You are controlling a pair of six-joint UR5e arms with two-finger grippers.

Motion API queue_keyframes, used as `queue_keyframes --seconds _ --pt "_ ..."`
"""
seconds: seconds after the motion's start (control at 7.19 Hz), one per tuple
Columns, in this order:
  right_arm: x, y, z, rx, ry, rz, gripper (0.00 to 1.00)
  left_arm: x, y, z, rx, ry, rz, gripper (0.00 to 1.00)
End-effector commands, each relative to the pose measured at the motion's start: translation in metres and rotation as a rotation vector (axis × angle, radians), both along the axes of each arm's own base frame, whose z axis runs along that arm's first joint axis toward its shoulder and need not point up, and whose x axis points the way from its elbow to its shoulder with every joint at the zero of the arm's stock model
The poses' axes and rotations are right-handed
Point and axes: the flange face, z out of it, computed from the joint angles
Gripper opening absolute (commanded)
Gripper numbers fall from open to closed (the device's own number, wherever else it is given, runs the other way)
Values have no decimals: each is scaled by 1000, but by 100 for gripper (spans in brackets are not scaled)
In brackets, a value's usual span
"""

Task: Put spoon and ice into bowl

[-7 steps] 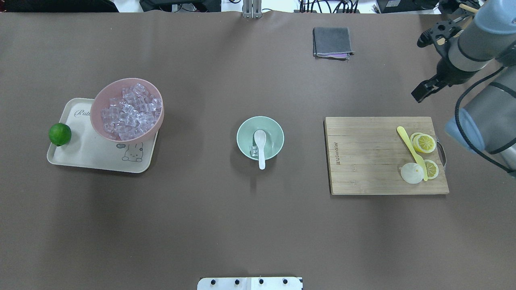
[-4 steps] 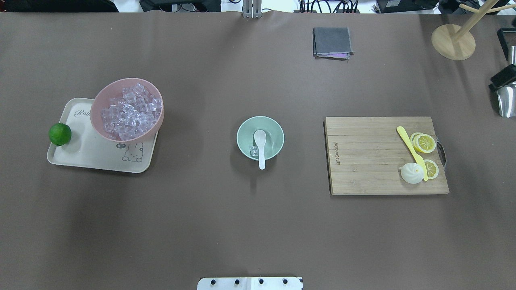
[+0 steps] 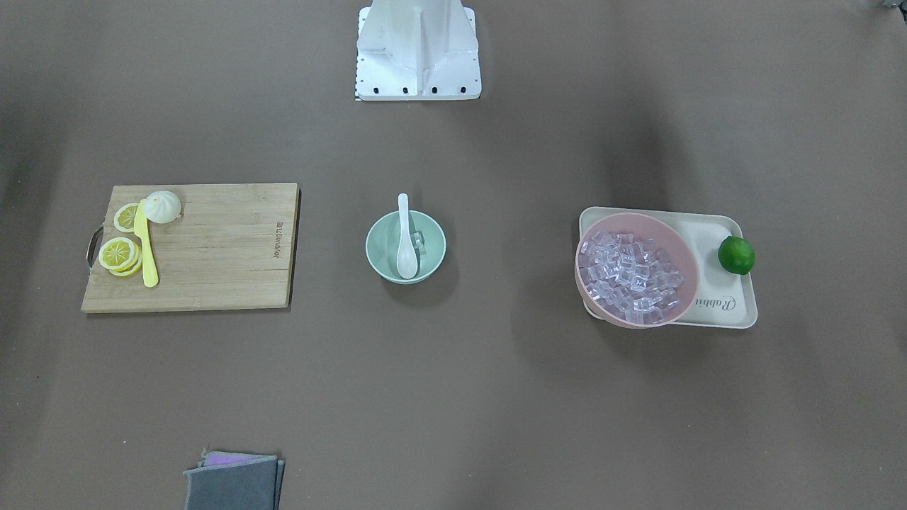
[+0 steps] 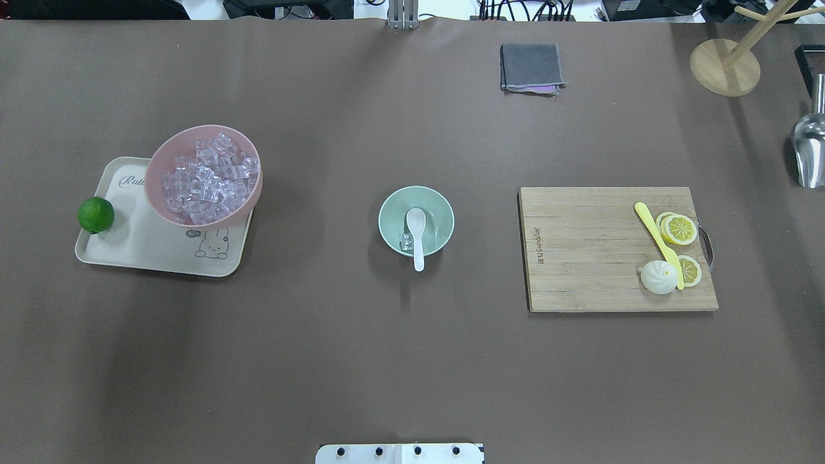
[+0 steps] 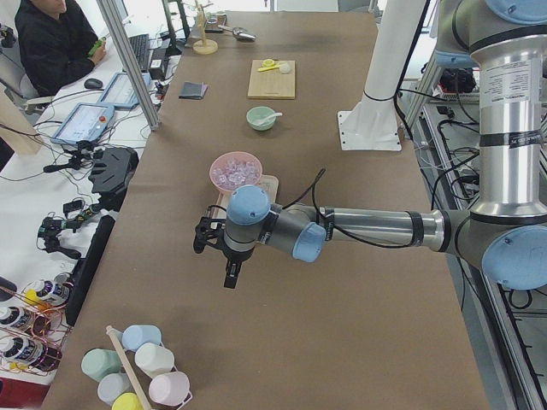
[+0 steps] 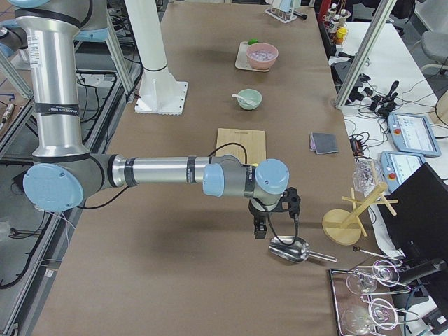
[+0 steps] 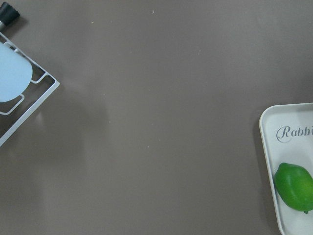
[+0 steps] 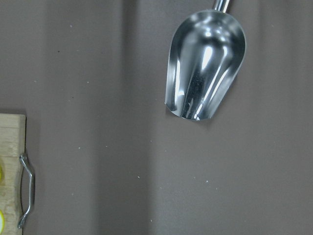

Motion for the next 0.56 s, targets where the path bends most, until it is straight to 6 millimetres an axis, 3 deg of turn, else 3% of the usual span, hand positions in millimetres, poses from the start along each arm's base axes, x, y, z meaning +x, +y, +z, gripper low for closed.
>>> queue_keyframes --seconds 0.0,0.42 --pt "3 11 12 -30 -10 12 100 -7 2 9 -38 -8 -17 99" --pt "4 6 4 -14 -7 13 100 -9 11 19 -82 -9 -20 99"
